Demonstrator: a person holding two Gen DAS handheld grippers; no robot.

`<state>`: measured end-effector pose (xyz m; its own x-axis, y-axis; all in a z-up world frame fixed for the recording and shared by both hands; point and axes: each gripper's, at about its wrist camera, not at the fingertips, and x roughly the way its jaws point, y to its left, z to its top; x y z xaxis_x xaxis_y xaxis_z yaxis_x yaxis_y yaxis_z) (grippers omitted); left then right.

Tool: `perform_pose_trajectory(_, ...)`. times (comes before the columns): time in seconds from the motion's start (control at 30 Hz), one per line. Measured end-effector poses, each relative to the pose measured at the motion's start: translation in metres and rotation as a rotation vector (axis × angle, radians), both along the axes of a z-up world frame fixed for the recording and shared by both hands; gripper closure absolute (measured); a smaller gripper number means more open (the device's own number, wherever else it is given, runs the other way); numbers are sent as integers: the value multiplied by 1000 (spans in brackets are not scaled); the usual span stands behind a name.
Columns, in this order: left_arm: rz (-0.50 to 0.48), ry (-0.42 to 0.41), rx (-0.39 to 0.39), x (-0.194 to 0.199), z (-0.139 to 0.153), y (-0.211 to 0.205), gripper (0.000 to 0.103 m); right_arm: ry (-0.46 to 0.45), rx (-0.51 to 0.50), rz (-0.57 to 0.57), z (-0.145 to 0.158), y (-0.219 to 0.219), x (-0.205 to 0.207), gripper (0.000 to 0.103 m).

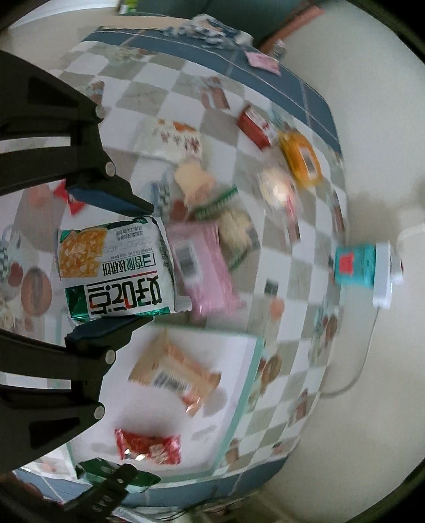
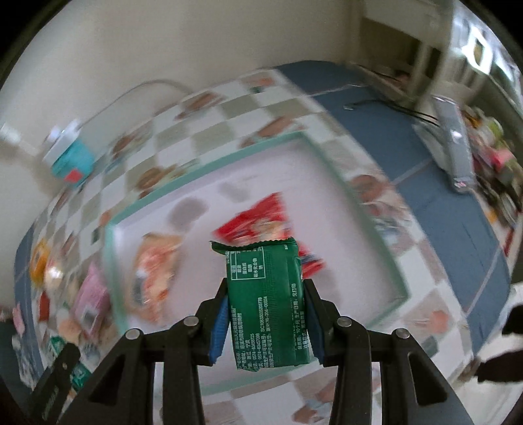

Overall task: Organize snacks
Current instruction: 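Carry both packs over the white tray and open both tools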

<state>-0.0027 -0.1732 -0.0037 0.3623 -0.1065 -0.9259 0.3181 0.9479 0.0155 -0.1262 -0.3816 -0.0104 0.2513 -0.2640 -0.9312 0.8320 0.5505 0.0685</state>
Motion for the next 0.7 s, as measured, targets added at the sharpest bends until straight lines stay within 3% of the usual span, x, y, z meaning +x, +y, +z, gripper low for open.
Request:
perform_pose_trajectory(0.33, -165, -15, -16, -30, -2, -60, 44, 23, -31, -130, 2, -37, -35, 59)
perform_pose_trajectory(0.7, -257, -39, -5, -46, -10, -87, 44, 69, 3, -122, -14, -42, -34, 59)
